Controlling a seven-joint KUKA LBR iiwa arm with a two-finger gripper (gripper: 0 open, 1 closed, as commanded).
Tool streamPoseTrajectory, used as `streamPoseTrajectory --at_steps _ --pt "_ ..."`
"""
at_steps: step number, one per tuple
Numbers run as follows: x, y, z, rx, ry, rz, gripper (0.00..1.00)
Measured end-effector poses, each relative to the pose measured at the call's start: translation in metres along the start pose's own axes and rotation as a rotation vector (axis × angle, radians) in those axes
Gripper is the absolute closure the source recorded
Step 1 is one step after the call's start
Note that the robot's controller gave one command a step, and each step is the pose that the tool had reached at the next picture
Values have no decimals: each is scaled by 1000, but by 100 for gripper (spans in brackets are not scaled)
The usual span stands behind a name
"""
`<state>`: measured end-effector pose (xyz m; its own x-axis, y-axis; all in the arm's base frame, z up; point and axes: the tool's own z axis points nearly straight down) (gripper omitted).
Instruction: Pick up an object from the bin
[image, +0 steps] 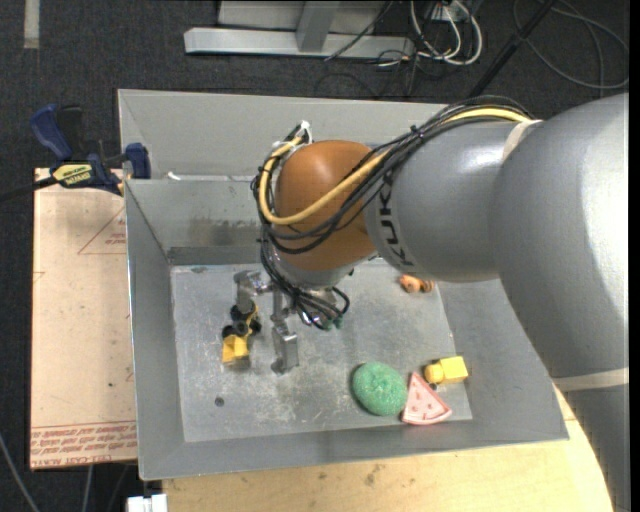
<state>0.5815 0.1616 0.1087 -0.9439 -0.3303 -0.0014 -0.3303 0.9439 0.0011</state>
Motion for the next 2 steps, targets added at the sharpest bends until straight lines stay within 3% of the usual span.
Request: streamPoseTrajectory --at_steps 1,2 --pt "-9 0 20 -1 -8 -94 0" --pt "-45 14 33 0 -19 -372 100"
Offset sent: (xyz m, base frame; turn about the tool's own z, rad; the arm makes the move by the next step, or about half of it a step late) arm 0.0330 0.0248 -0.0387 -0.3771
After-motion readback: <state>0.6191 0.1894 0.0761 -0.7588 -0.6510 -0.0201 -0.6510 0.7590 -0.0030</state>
